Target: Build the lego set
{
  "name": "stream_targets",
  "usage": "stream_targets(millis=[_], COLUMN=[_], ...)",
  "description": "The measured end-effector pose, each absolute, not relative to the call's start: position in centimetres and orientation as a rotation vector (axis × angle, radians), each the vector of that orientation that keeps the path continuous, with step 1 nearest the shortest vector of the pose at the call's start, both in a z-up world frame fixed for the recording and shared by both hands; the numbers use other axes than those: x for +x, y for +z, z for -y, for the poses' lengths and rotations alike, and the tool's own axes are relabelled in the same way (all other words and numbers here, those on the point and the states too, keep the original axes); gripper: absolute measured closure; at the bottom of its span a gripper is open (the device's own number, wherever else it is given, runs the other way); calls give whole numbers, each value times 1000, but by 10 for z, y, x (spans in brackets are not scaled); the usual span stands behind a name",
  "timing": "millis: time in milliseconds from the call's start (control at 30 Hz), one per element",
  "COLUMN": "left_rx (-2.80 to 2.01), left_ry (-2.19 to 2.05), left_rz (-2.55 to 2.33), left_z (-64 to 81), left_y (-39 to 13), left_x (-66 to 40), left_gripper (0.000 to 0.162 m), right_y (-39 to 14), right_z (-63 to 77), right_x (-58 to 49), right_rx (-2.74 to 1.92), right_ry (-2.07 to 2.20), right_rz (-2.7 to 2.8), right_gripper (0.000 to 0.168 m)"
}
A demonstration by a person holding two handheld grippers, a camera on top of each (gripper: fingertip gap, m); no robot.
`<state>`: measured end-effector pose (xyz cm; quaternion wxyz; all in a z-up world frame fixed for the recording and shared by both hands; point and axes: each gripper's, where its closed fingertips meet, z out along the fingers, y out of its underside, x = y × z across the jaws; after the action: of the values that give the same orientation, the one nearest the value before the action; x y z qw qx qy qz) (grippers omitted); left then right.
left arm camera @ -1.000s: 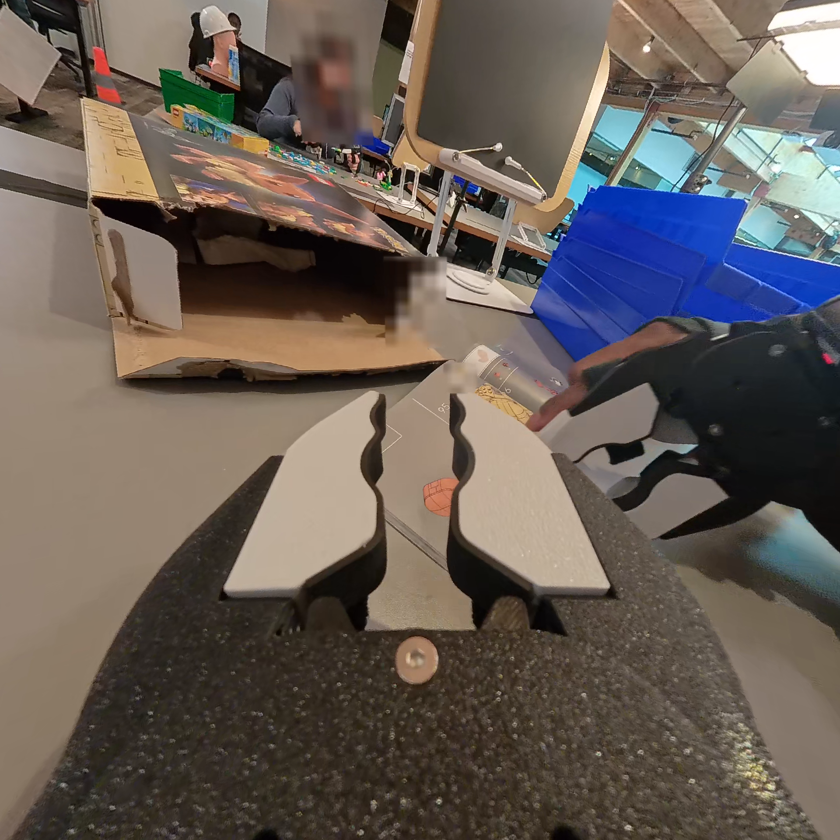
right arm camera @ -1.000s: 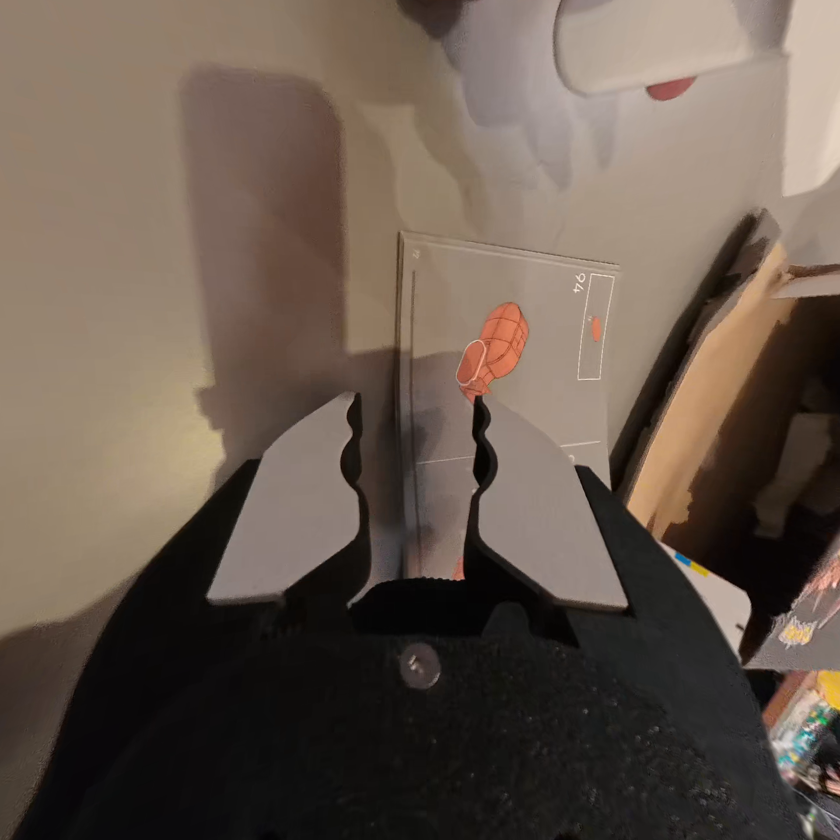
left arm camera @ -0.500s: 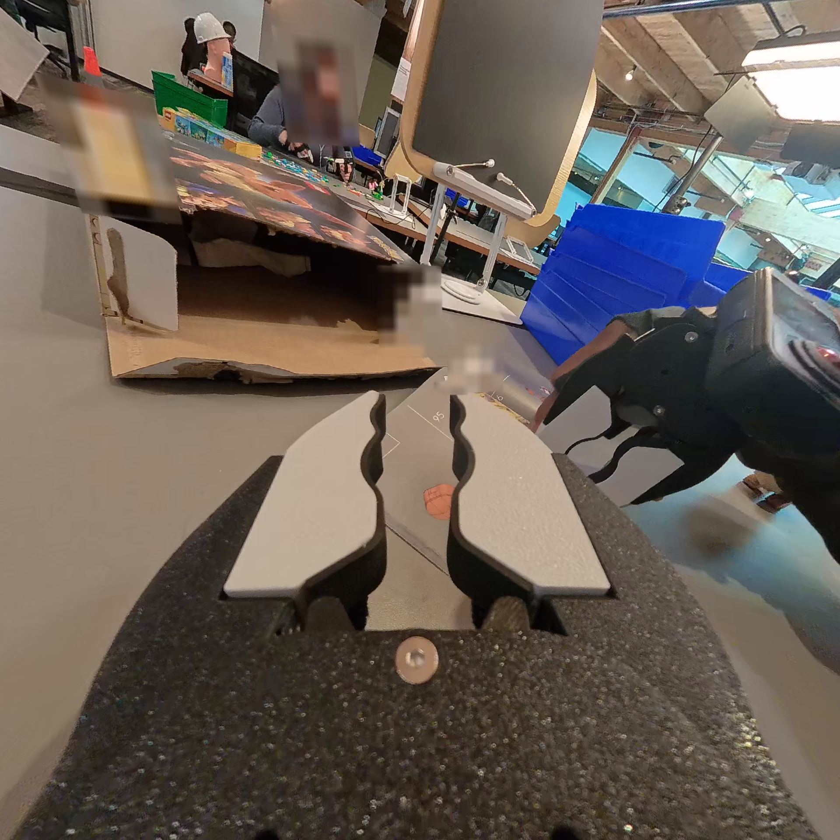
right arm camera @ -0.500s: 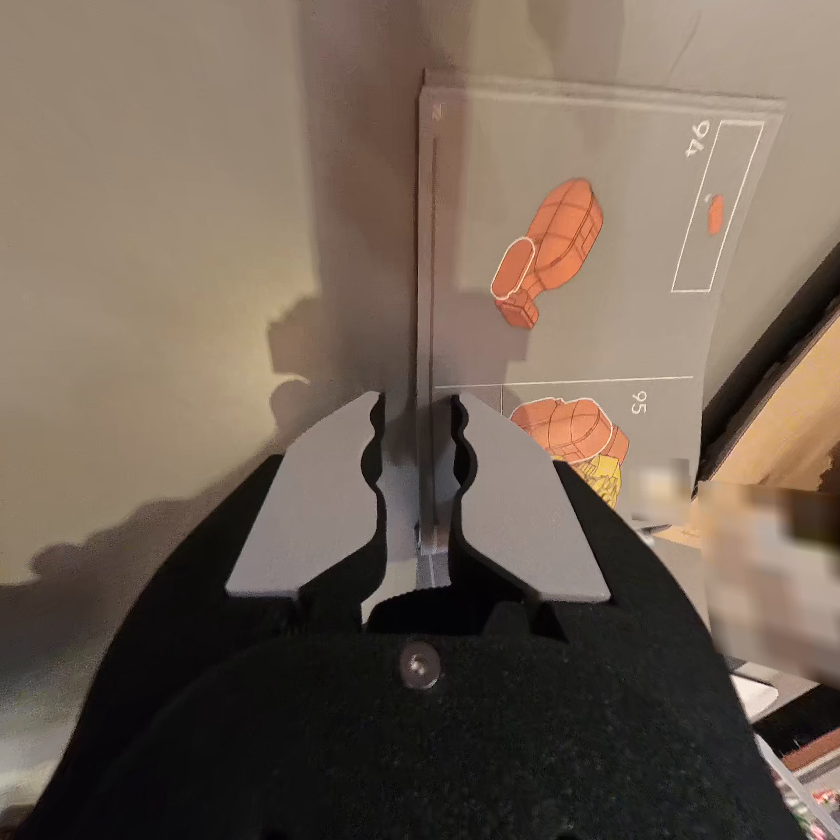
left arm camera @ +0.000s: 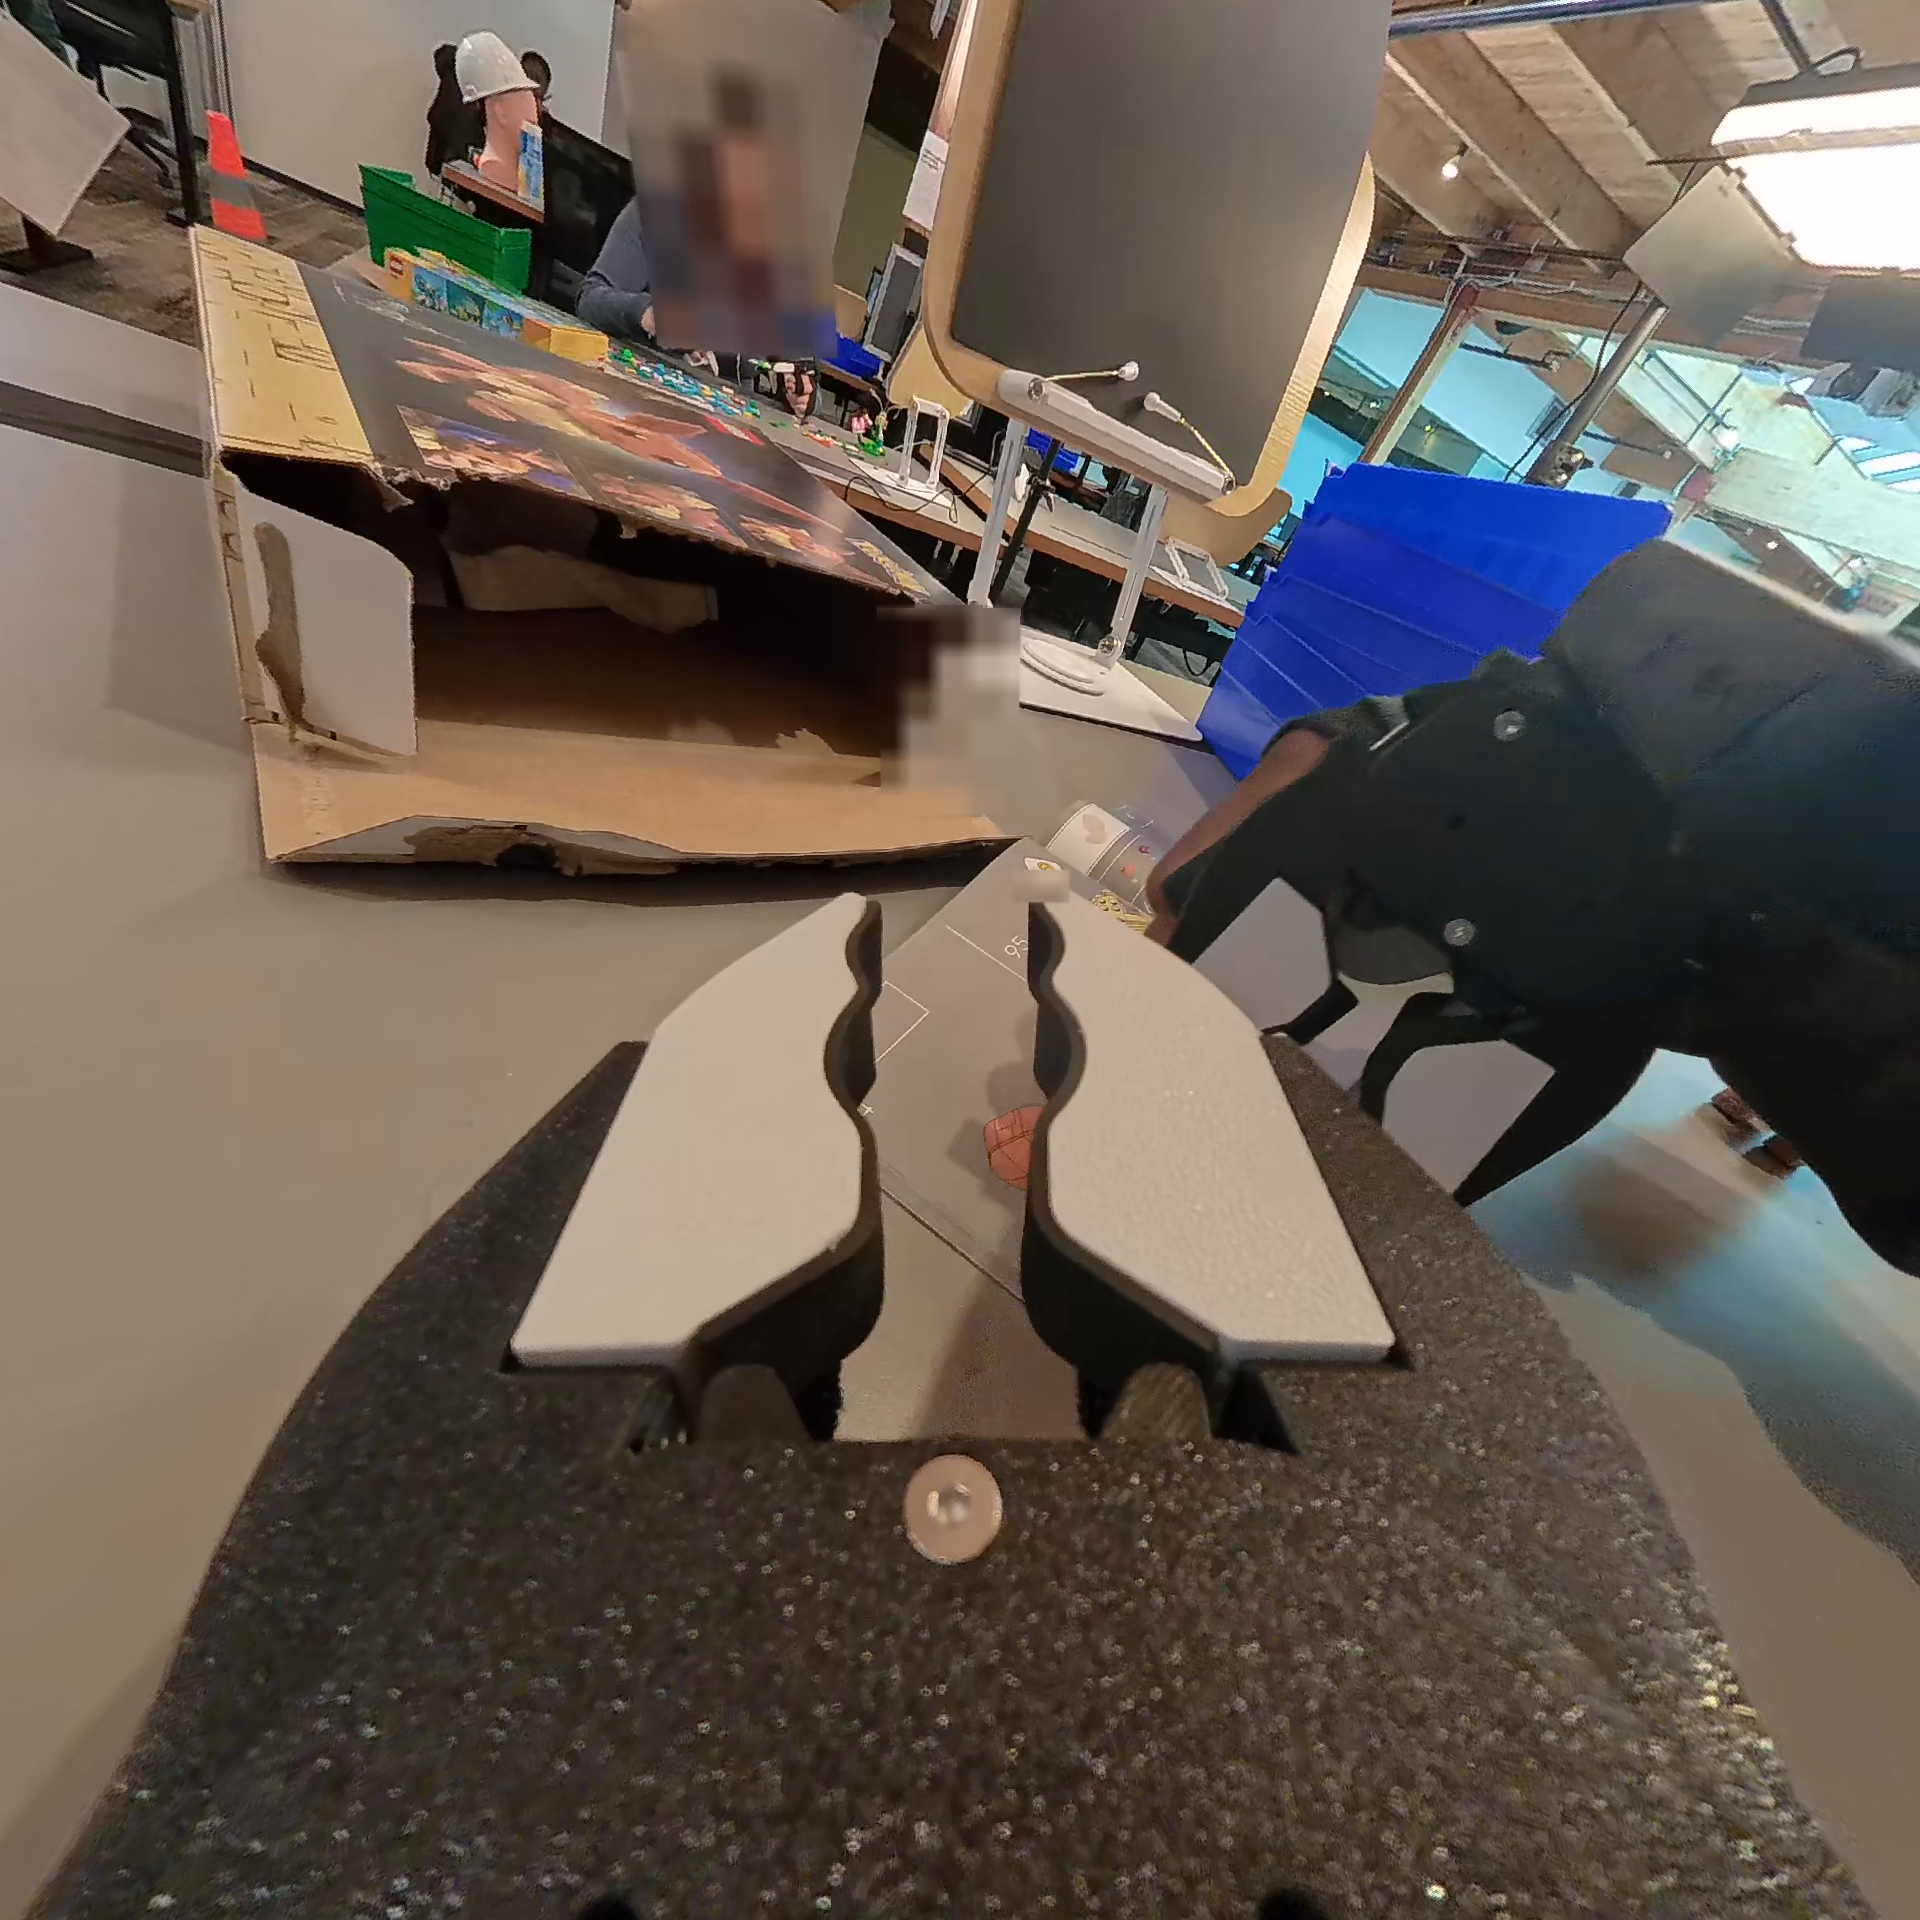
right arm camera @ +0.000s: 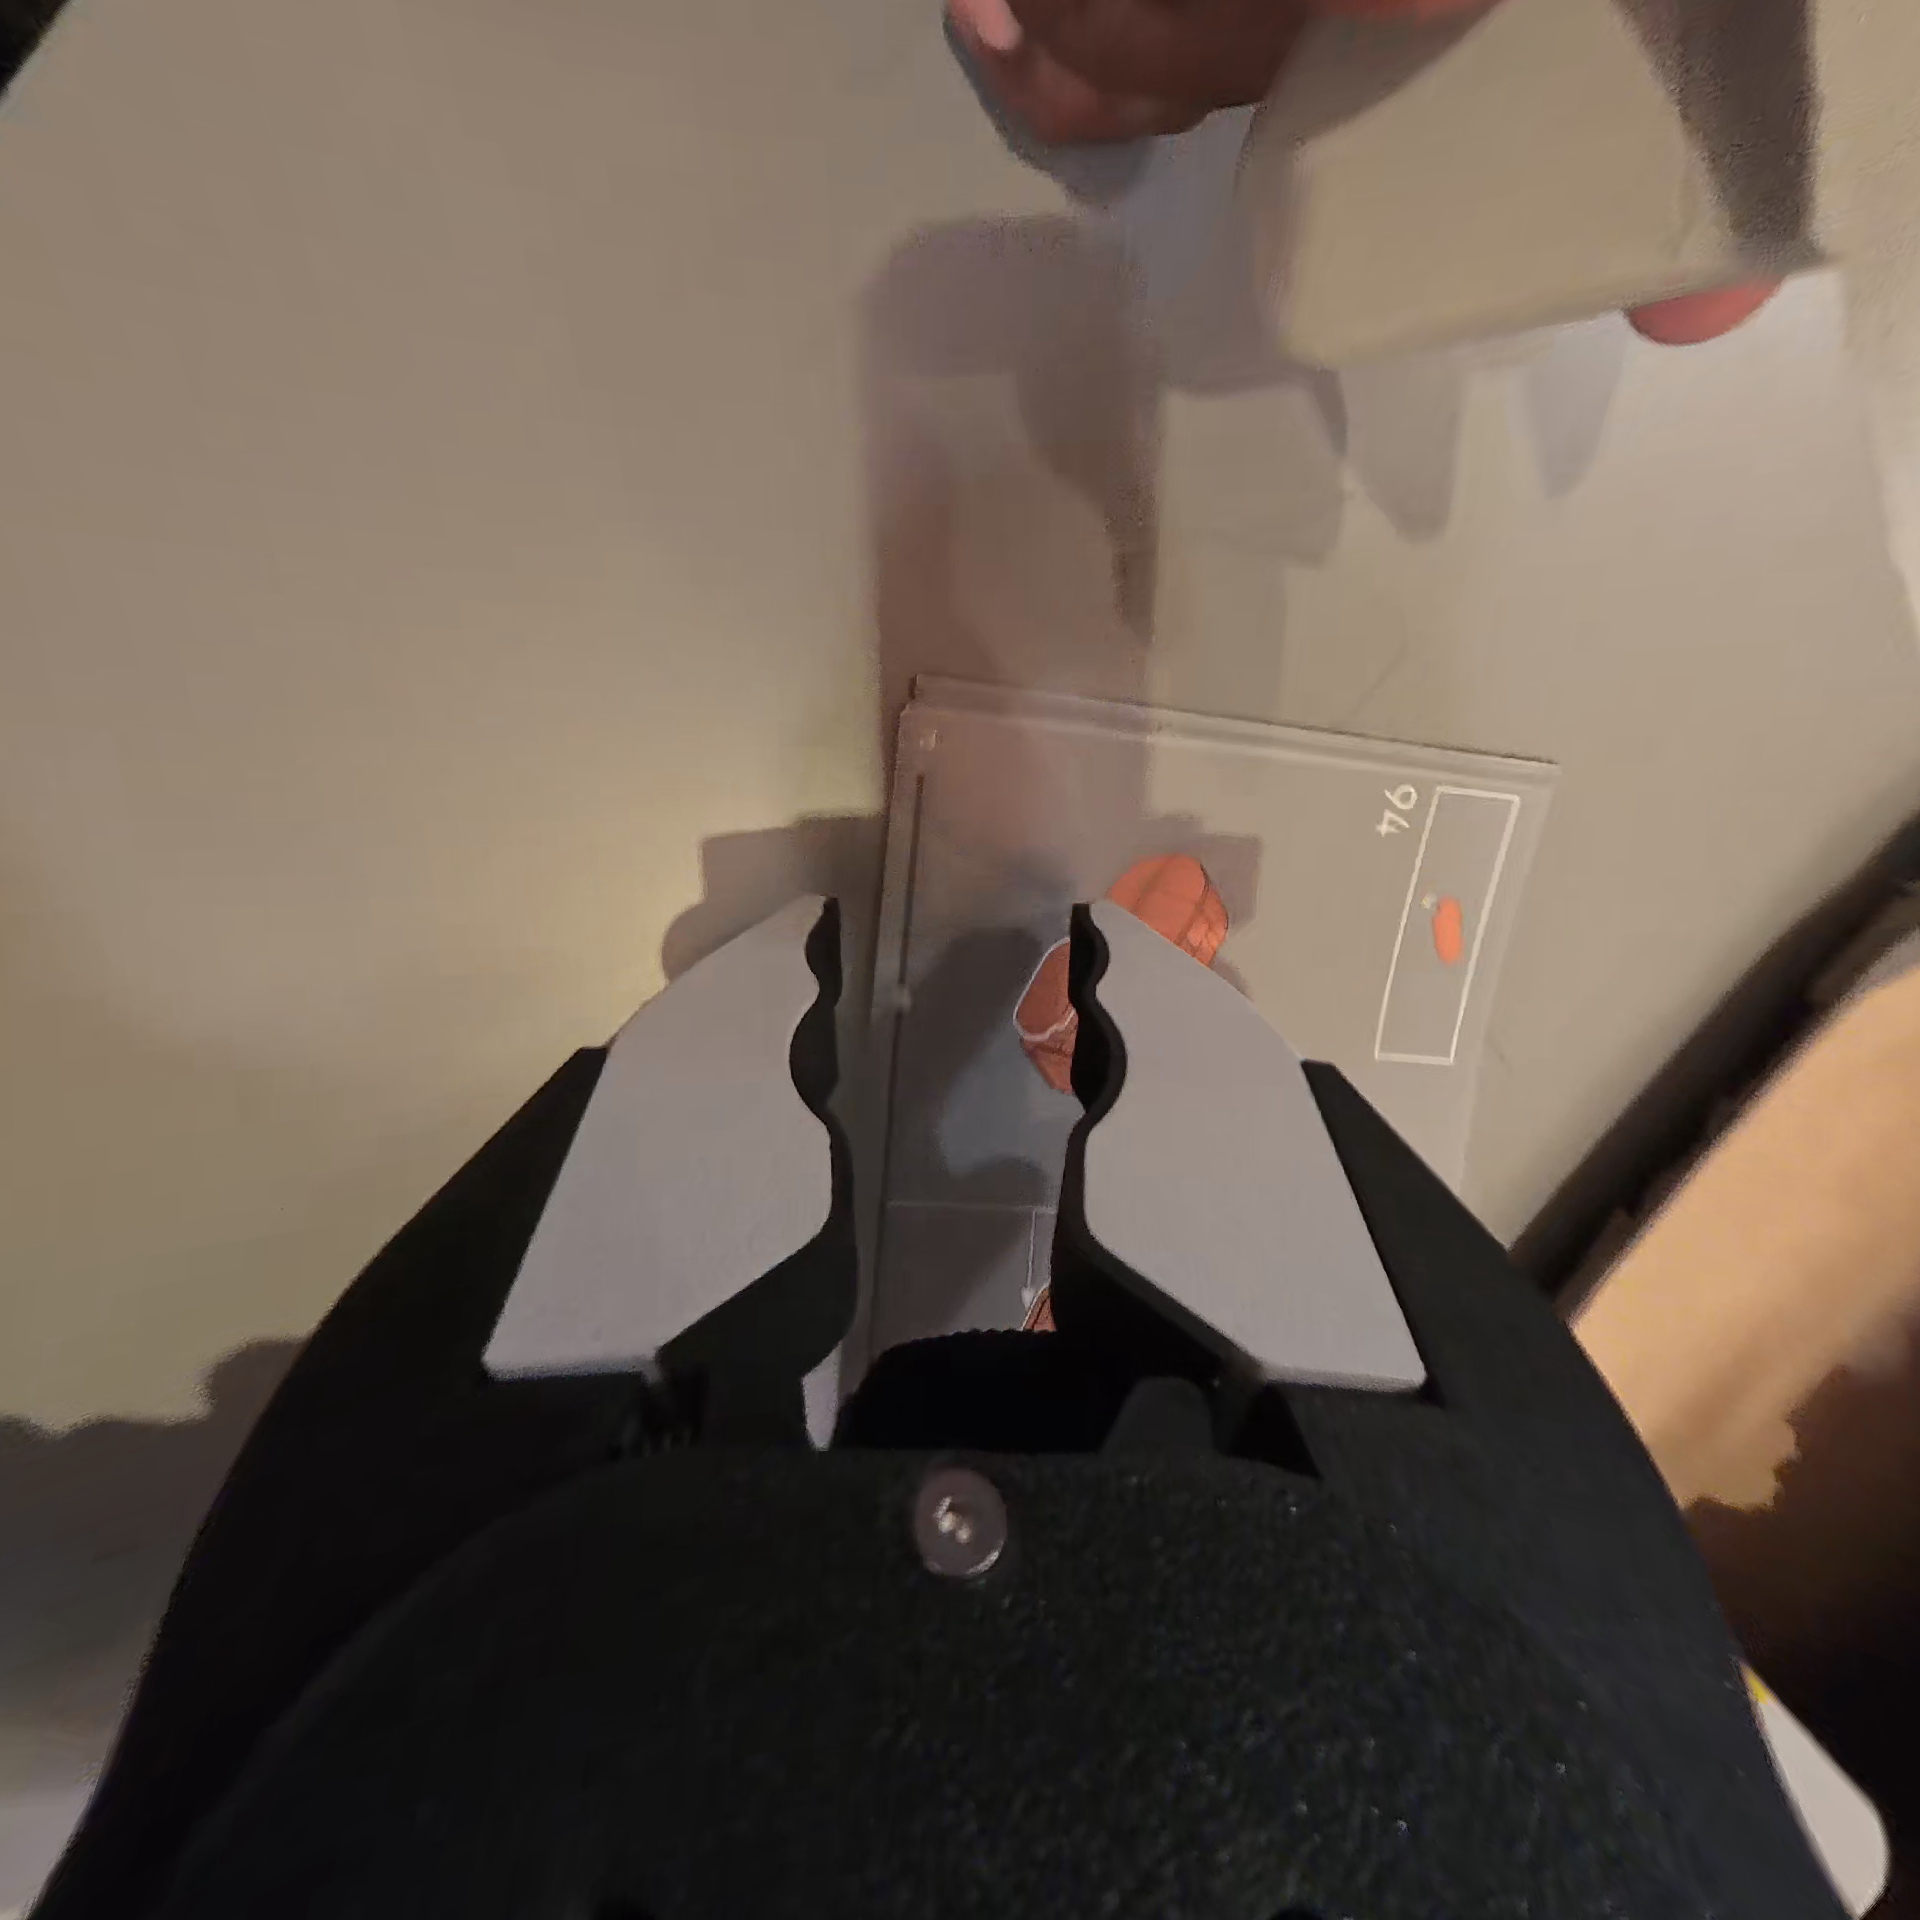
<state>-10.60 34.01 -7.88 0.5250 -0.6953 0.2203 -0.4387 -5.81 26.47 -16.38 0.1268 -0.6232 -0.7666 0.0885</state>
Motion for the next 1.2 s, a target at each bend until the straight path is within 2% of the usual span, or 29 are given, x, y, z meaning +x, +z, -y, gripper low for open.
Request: stream_targets(millis=[200, 600, 1200], left_rx=[-1659, -1654, -1657], left_ry=[-1060, -1066, -1059], left_rz=[-523, -519, -523], left_z=[-340, -340, -340], left_y=[-78, -77, -78], left_x=[-107, -107, -107], left_gripper=[136, 135, 135], right_y=[-169, -164, -161], right_z=[-269, -266, -264], right_x=[-64, -63, -55], right_rx=[-1813, -1813, -1812], right_ry=[217, 300, 350], right_rz=[2249, 2190, 2114], right_gripper=[131, 163, 166])
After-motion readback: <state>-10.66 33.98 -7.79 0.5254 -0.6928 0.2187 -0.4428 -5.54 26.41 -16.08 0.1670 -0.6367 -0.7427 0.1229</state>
